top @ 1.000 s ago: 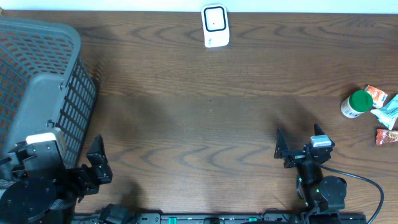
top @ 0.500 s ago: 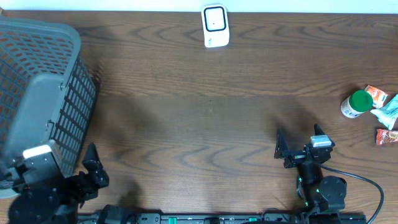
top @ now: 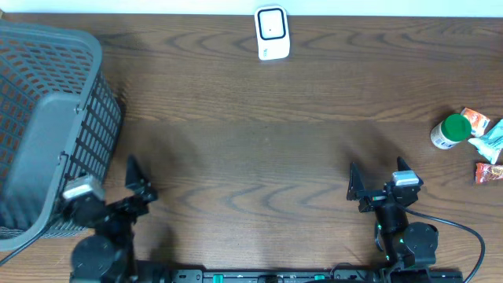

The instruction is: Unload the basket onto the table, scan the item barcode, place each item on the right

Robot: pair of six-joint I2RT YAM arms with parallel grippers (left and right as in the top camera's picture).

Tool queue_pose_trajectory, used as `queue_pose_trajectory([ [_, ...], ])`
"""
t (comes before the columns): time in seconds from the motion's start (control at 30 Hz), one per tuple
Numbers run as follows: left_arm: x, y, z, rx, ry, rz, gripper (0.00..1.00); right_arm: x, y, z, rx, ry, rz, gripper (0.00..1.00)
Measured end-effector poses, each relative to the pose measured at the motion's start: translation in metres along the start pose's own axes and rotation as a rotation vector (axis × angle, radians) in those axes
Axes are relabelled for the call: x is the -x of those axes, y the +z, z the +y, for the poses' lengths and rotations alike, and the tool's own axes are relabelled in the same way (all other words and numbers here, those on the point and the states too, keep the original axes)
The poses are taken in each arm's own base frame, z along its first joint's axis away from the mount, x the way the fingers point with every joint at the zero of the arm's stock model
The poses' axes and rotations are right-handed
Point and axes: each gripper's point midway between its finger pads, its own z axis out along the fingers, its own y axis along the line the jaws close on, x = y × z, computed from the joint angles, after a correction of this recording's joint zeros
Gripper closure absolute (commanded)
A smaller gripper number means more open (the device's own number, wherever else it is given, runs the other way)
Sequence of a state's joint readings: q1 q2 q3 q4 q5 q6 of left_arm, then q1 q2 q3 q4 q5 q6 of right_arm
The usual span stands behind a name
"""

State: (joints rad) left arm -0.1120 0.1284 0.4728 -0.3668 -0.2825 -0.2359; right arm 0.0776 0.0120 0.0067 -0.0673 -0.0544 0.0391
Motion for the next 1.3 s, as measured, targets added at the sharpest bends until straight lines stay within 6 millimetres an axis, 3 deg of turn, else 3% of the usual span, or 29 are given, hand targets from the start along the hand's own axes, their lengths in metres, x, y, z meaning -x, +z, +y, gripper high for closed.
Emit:
queue_pose_trajectory([
  [0.27, -0.05, 0.027, 0.004, -0.027, -0.012, -0.048, 0.02, 0.0, 0.0, 0.0, 0.0, 0.0, 0.0, 0.01],
  [0.73, -0.094, 0.042, 0.026, 0.033, 0.037, -0.033, 0.02, 0.0, 0.0, 0.0, 0.0, 0.0, 0.0, 0.01],
  [1.3, -0.095, 0.042, 0.026, 0.036, 0.135, -0.029, 0.02, 0.0, 0.0, 0.0, 0.0, 0.0, 0.0, 0.01],
])
